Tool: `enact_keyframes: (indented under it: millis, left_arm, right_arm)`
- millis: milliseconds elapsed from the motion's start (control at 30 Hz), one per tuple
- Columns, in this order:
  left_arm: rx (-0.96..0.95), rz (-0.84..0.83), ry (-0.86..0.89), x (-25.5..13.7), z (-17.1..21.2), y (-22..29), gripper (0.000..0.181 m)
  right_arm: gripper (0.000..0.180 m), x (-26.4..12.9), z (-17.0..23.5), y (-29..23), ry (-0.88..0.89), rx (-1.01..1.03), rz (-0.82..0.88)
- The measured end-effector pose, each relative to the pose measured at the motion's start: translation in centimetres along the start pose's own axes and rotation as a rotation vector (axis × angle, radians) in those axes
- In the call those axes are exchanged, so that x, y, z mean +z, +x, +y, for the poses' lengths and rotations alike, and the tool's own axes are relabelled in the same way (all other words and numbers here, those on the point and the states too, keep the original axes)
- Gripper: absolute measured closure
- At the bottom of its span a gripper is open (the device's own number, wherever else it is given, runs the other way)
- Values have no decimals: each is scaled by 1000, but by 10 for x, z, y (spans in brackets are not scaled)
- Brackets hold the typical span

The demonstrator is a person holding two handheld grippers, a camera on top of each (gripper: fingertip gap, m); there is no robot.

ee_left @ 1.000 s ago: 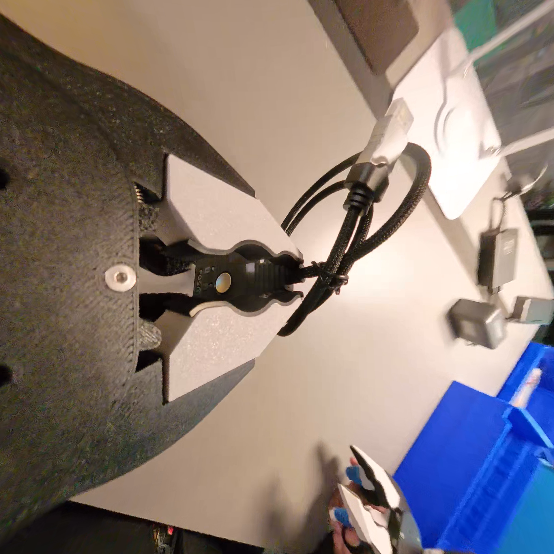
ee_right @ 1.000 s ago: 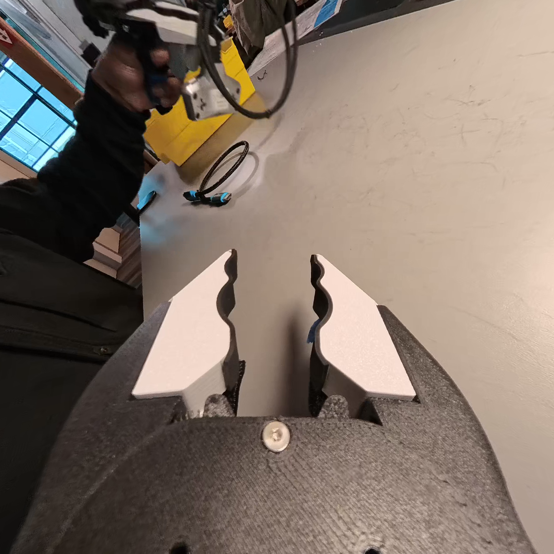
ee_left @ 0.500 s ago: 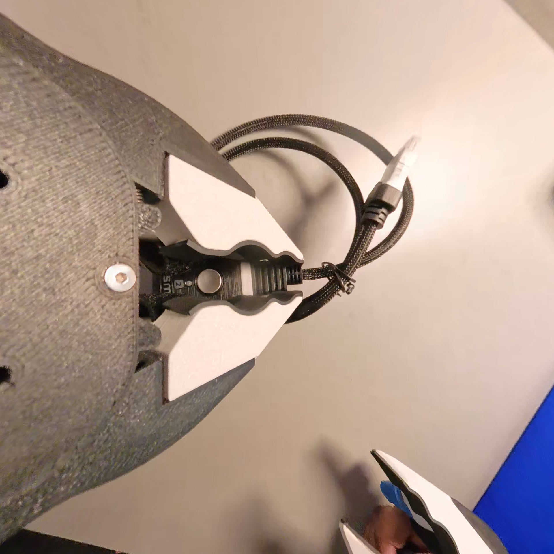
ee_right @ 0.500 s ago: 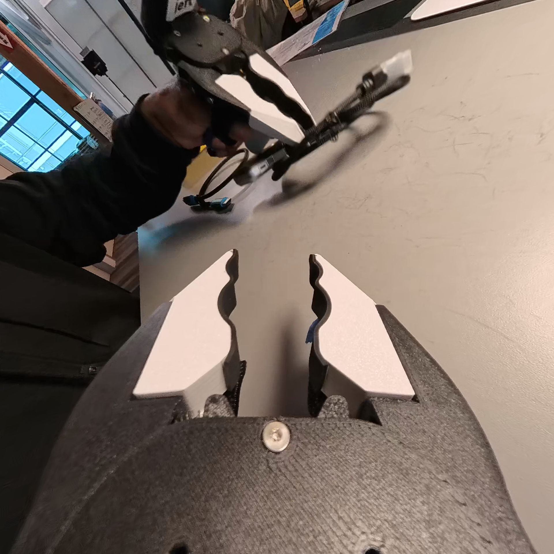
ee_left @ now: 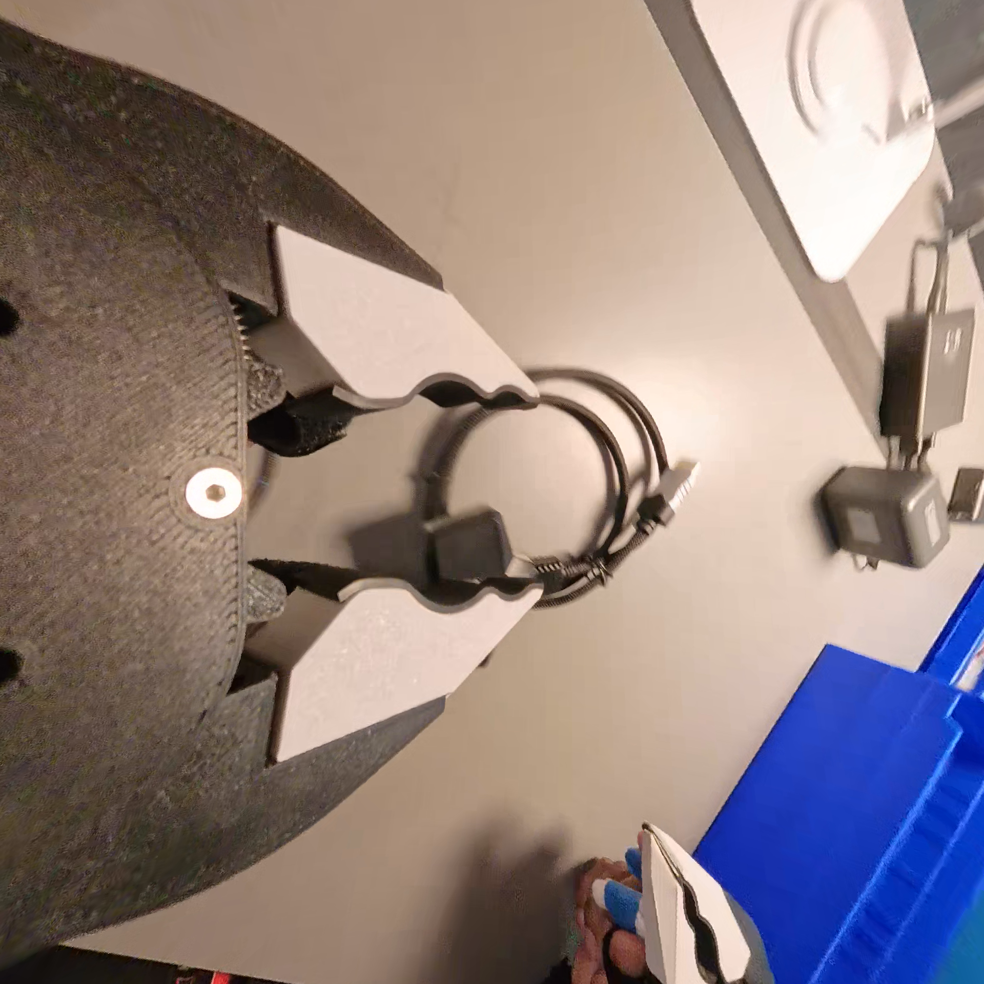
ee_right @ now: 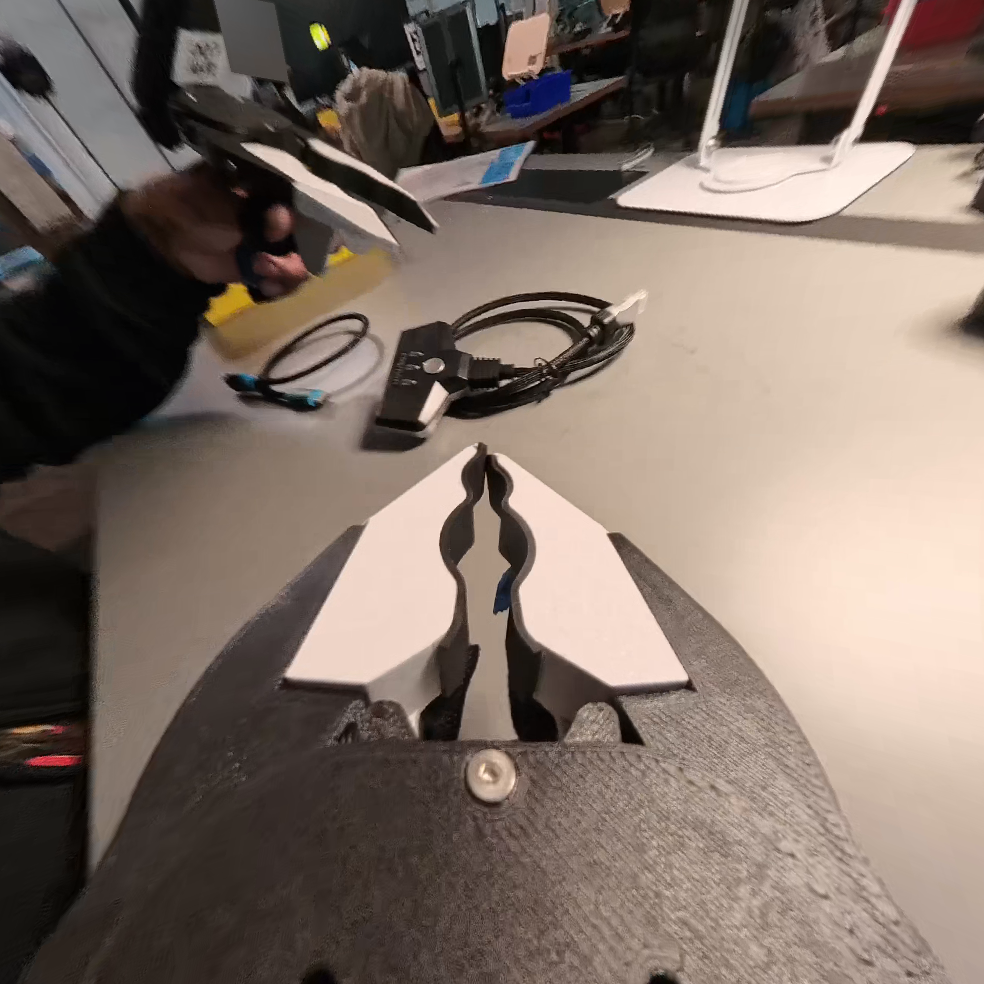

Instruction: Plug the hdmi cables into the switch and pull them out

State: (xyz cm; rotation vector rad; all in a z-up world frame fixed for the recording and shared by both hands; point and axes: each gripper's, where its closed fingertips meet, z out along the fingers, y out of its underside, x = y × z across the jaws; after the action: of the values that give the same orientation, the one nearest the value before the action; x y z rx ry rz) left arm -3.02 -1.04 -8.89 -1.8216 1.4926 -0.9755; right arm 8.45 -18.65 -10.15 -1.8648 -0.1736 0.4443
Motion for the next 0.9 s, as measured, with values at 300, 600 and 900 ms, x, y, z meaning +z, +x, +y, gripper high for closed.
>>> enact_keyframes:
  millis: [300,600,900]
  left_arm:
    - [-105,-381,127,-174,42,-85,112]
    - [-416,-796,-61,-355,137,-200,110]
    - [-687,-495,-375,-289,239,-224,106]
  right_arm:
    - [176,52,-28,-3,-107,-190,-19]
    - [173,71,1,35,-176,-110,-11]
    - [171,61,2,41,-174,-61,-21]
